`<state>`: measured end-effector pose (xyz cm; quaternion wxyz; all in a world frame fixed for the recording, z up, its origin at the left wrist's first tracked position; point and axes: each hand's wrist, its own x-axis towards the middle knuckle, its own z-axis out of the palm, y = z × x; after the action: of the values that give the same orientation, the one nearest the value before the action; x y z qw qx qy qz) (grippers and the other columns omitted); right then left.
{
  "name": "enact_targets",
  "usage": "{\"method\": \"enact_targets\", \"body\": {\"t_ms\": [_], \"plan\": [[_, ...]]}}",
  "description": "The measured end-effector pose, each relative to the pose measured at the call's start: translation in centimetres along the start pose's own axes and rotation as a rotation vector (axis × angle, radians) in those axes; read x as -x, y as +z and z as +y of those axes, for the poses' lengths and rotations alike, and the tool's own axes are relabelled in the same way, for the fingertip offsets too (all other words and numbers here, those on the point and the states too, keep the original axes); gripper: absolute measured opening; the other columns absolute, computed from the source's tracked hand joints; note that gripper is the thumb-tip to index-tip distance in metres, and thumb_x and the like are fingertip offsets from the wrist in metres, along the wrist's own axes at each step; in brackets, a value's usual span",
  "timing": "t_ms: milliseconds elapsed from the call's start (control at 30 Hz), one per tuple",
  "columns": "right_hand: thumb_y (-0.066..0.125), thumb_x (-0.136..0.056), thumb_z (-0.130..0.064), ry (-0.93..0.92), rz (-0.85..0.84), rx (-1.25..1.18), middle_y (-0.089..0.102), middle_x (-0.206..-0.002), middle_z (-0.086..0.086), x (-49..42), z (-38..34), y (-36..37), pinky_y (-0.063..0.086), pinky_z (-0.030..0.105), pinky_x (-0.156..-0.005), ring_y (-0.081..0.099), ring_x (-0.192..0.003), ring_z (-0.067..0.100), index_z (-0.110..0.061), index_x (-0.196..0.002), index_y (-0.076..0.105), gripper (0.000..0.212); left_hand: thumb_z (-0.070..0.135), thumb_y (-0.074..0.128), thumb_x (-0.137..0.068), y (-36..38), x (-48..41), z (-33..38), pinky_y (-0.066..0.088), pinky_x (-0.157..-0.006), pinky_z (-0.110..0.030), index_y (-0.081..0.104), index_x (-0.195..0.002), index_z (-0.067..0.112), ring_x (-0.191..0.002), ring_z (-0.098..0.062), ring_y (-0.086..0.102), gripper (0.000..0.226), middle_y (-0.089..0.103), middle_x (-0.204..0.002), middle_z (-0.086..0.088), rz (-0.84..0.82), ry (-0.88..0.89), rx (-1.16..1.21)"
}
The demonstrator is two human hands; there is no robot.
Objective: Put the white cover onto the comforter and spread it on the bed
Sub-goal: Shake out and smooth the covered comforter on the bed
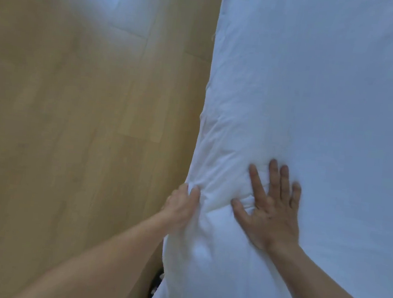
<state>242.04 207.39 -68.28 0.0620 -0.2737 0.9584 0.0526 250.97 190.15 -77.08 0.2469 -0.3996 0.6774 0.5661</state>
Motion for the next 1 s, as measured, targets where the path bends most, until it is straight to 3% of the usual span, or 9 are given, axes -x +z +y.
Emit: {"method": "enact_targets", "body": {"t_ms": [100, 233, 367, 467, 567, 633, 767, 933, 1000], "plan": [[0.043, -0.08, -0.068, -0.005, 0.04, -0.018, 0.009, -0.167, 0.007, 0.2, 0.2, -0.2, 0.006, 0.053, -0.12, 0.003, -0.154, 0.027, -0.034, -0.157, 0.023, 0.086, 0.052, 0.032, -0.099, -3.1, -0.6, 4.8, 0.047, -0.083, -0.033, 0.058, -0.108, 0.023, -0.092, -0.016, 0.055, 0.04, 0.054, -0.12, 0.001, -0.032, 0.022, 0.25], [0.041, -0.082, -0.069, -0.065, 0.091, -0.045, 0.023, -0.163, 0.007, -1.7, 0.7, -1.0, 0.01, 0.051, -0.12, 0.019, -0.15, 0.027, -0.033, -0.155, 0.026, 0.083, 0.051, 0.032, -0.103, -5.6, -2.6, 10.2, 0.036, -0.1, -0.035, 0.045, -0.144, 0.017, -0.116, -0.02, 0.049, 0.054, 0.049, -0.127, 0.0, -0.047, -0.035, 0.389], [0.022, -0.088, -0.073, -0.009, 0.055, -0.066, -0.001, -0.167, 0.0, -8.9, 2.1, -2.9, -0.006, 0.046, -0.121, -0.007, -0.153, 0.018, -0.034, -0.158, 0.005, 0.081, 0.063, 0.037, -0.097, -6.0, -5.9, 15.2, 0.041, -0.095, -0.034, 0.054, -0.137, 0.013, -0.12, -0.028, 0.056, 0.066, 0.059, -0.131, -0.006, -0.008, -0.078, 0.432], [0.015, -0.088, -0.075, 0.059, 0.052, -0.113, -0.013, -0.166, -0.001, -12.9, 2.6, -3.7, -0.011, 0.046, -0.12, -0.018, -0.152, 0.016, -0.034, -0.158, -0.002, 0.083, 0.084, 0.048, -0.07, -5.9, -8.6, 18.3, 0.051, -0.098, -0.042, 0.066, -0.122, 0.02, -0.104, -0.028, 0.068, 0.084, 0.072, -0.115, -0.005, -0.022, -0.082, 0.613], [0.021, -0.091, -0.07, 0.092, 0.066, -0.147, -0.008, -0.167, 0.004, -13.8, 2.4, -3.7, -0.007, 0.048, -0.121, -0.013, -0.153, 0.02, -0.028, -0.16, 0.003, 0.083, 0.073, 0.056, -0.08, -6.1, -10.8, 20.0, 0.054, -0.092, -0.041, 0.067, -0.108, 0.015, -0.094, -0.026, 0.069, 0.066, 0.072, -0.105, -0.006, 0.085, -0.051, 0.719], [0.027, -0.092, -0.067, 0.083, 0.091, -0.142, -0.001, -0.167, 0.008, -13.6, 2.1, -3.3, 0.0, 0.051, -0.121, -0.006, -0.154, 0.024, -0.024, -0.16, 0.011, 0.081, 0.056, 0.062, -0.089, -6.8, -12.3, 20.1, 0.053, -0.092, -0.039, 0.067, -0.106, 0.012, -0.097, -0.025, 0.067, 0.047, 0.07, -0.106, -0.004, 0.254, -0.02, 0.666], [0.032, -0.092, -0.064, 0.023, 0.102, -0.108, 0.007, -0.167, 0.01, -14.4, 1.8, -3.0, 0.006, 0.054, -0.12, 0.002, -0.154, 0.027, -0.02, -0.157, 0.024, 0.079, 0.054, 0.055, -0.095, -8.4, -14.2, 18.7, 0.047, -0.1, -0.04, 0.065, -0.114, 0.002, -0.108, -0.03, 0.062, 0.056, 0.066, -0.111, -0.012, 0.484, -0.009, 0.47], [0.031, -0.091, -0.064, 0.039, 0.133, -0.109, 0.01, -0.166, 0.008, -19.2, 2.8, -4.1, 0.005, 0.054, -0.12, 0.005, -0.154, 0.026, -0.021, -0.157, 0.025, 0.079, 0.048, 0.034, -0.104, -8.5, -14.2, 20.1, 0.042, -0.101, -0.04, 0.058, -0.125, -0.003, -0.12, -0.041, 0.054, 0.06, 0.058, -0.129, -0.024, 0.364, -0.082, 0.154], [0.026, -0.091, -0.067, 0.059, 0.111, -0.119, 0.004, -0.167, 0.006, -21.5, 3.1, -4.6, 0.001, 0.052, -0.121, -0.002, -0.154, 0.023, -0.023, -0.159, 0.019, 0.081, 0.045, 0.033, -0.102, -9.4, -15.1, 20.8, 0.042, -0.106, -0.044, 0.054, -0.133, -0.001, -0.122, -0.04, 0.053, 0.059, 0.055, -0.135, -0.022, 0.299, -0.108, 0.184]]}}
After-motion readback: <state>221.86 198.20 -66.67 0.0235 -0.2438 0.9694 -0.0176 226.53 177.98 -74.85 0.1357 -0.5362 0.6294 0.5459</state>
